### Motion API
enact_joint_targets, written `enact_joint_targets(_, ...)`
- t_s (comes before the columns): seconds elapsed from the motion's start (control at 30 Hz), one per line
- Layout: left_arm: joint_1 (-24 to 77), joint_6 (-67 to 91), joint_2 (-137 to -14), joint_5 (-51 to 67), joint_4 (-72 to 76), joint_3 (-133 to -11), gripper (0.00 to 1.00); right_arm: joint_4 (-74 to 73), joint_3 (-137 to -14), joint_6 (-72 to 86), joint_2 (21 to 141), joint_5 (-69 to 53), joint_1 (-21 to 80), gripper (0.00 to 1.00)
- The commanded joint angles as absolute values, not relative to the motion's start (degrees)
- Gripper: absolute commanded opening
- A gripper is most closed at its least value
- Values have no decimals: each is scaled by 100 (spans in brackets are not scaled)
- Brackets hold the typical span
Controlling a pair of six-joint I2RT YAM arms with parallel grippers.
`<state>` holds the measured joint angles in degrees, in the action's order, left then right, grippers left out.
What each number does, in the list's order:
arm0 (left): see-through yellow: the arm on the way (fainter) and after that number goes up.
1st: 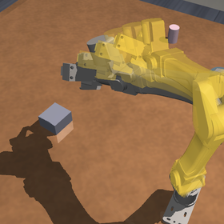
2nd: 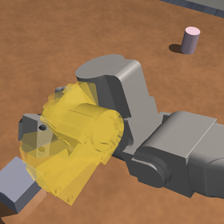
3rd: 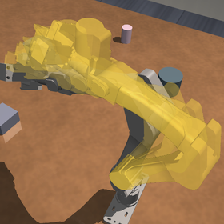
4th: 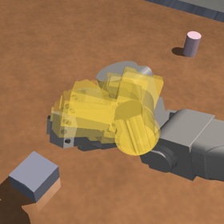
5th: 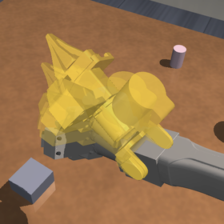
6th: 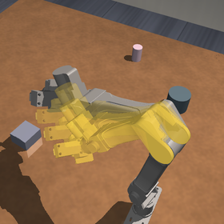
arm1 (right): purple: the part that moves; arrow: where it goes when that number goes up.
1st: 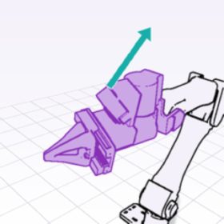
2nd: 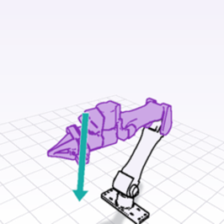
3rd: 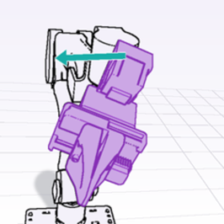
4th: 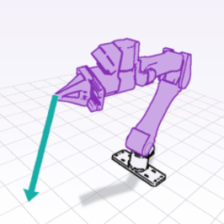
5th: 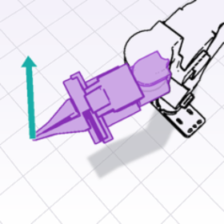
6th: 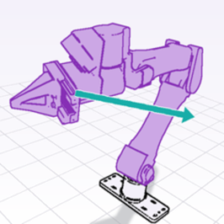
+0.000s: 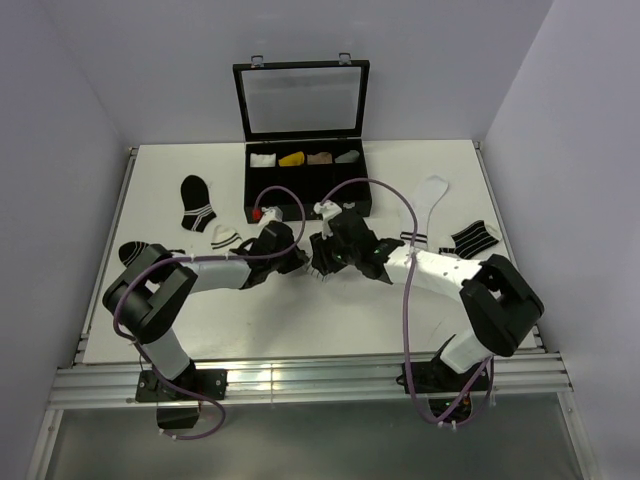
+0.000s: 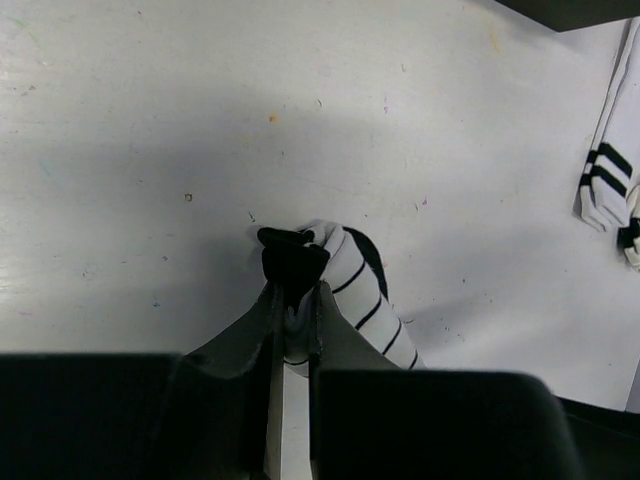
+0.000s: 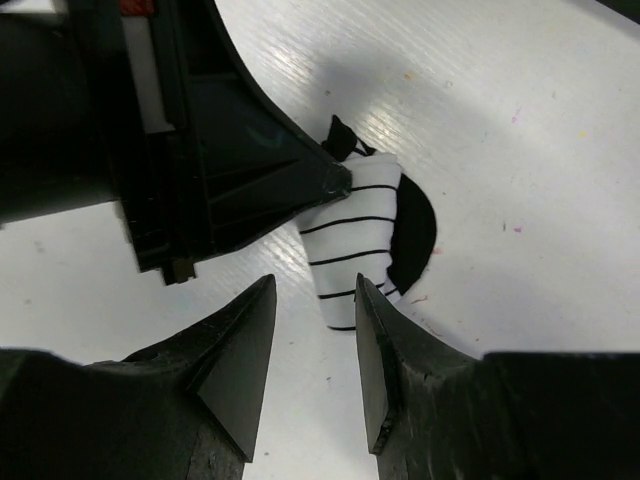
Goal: Roll the socks
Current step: Roll the sock at the center of the board.
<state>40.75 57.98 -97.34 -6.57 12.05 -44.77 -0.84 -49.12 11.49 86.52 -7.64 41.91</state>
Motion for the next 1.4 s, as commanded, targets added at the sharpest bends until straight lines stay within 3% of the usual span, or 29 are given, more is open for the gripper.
enact_joint_targets(0.0,4105,5467,-9844,-536,466,-4570,0,165,-4896,765,8815,-229,4359,45)
enact_joint_targets(1.0,3841,4931,-9729,219,0,-4956,0,-245,-5343,483,10239,676,5018,56)
enact_joint_targets(1.37,3604,4772,-9879,554,-562,-5414,0,-615,-5441,562,10485,325,5115,57)
